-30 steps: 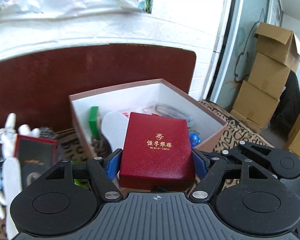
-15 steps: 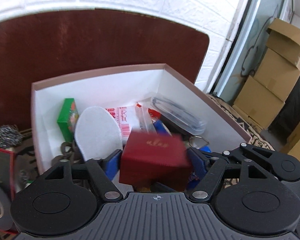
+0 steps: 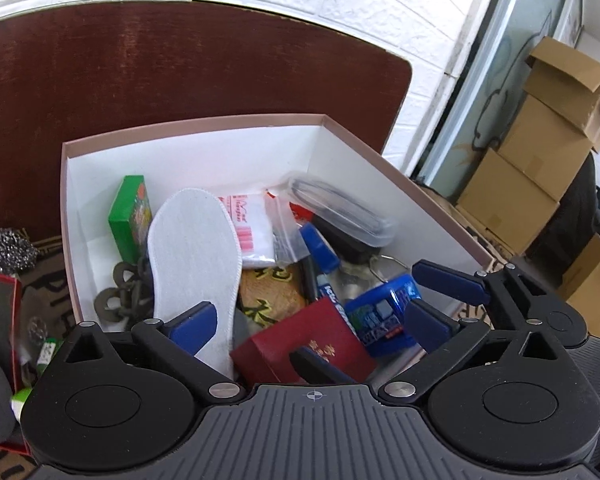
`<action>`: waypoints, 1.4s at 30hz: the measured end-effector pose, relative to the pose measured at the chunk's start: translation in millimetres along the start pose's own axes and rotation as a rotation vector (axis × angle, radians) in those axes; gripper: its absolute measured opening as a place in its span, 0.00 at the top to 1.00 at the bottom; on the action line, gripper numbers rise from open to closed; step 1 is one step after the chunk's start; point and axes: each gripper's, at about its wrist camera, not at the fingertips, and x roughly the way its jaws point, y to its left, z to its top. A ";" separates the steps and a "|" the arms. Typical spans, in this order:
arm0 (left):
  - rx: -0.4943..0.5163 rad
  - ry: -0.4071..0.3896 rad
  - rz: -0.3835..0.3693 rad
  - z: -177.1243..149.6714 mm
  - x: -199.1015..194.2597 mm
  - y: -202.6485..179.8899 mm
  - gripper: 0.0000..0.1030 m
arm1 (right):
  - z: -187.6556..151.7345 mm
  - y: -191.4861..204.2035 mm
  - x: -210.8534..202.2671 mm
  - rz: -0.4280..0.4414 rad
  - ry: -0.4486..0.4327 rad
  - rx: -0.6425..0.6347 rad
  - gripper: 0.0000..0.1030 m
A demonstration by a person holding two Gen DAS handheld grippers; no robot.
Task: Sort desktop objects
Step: 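Carry the red box into the cardboard box and open the left tool, then withdraw the left tool from the cardboard box toward the table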
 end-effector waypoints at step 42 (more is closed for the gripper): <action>-0.042 -0.147 0.147 -78.0 -122.3 -17.7 0.00 | -12.6 59.5 -83.6 0.022 -0.096 0.069 0.00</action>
